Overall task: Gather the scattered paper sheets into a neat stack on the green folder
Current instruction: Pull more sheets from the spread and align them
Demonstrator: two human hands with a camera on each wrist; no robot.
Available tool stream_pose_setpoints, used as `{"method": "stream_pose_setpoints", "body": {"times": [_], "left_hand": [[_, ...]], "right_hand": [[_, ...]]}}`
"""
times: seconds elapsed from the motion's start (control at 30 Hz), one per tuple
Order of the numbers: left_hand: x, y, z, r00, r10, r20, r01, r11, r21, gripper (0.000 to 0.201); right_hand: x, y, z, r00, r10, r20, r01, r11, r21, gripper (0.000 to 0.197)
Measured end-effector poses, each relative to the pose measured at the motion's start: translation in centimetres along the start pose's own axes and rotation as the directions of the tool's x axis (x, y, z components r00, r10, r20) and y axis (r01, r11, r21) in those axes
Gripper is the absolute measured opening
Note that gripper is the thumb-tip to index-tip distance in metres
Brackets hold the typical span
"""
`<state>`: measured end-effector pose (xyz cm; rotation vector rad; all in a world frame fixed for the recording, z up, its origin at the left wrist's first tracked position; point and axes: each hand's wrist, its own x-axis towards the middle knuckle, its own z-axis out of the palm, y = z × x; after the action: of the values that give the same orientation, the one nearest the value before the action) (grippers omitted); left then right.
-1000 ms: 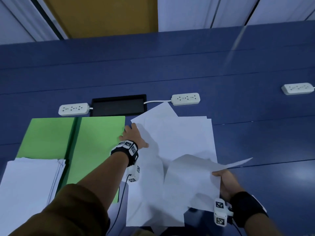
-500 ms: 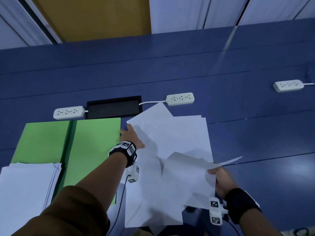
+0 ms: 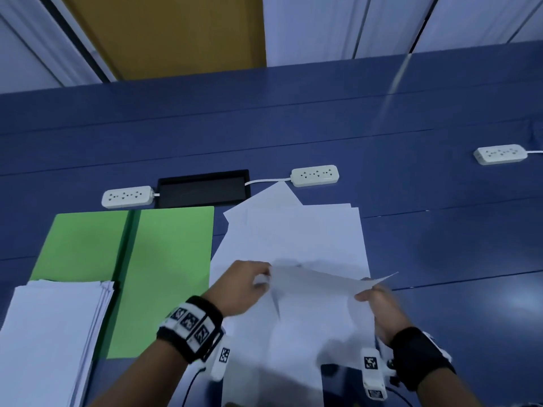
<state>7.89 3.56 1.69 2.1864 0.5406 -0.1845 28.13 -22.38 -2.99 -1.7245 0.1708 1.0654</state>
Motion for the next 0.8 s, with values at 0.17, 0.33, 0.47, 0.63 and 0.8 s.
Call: {"method": "stream_pose_setpoints", "body": {"times": [0.17, 0.33, 0.47, 0.63, 0.8], "left_hand": [[-2.9, 3.0, -1.9, 0.990, 0.119, -0.074, -0.124, 0.990, -0.067, 0.026], [-2.4, 4.7, -7.3, 0.991, 0.114, 0.075, -0.079, 0.930, -0.360, 0.023], [-1.0, 7.1, -9.3, 0.978, 0.191, 0.078, -0.152, 0.922, -0.356, 0.026], [1.2, 8.1, -8.1, 0.987, 0.118, -0.106, -0.153, 0.887, -0.435, 0.029], [0.8, 7.9, -5.9, 0.955, -0.053, -0.291, -0.167, 0.717, -0.676, 0.028]], "right_hand": [[-3.7, -6.2, 0.1, 0.916, -0.369, 0.159, 0.400, 0.879, -0.261, 0.031], [-5.8, -12.0, 0.0, 0.785, -0.419, 0.457, 0.589, 0.735, -0.337, 0.061], [-7.2, -13.9, 2.2, 0.626, -0.389, 0.676, 0.739, 0.571, -0.356, 0.051], [-5.6, -11.2, 3.8, 0.656, -0.344, 0.672, 0.624, 0.748, -0.227, 0.013], [-3.7, -6.0, 2.9, 0.884, -0.164, 0.437, 0.066, 0.971, 0.232, 0.033]]}}
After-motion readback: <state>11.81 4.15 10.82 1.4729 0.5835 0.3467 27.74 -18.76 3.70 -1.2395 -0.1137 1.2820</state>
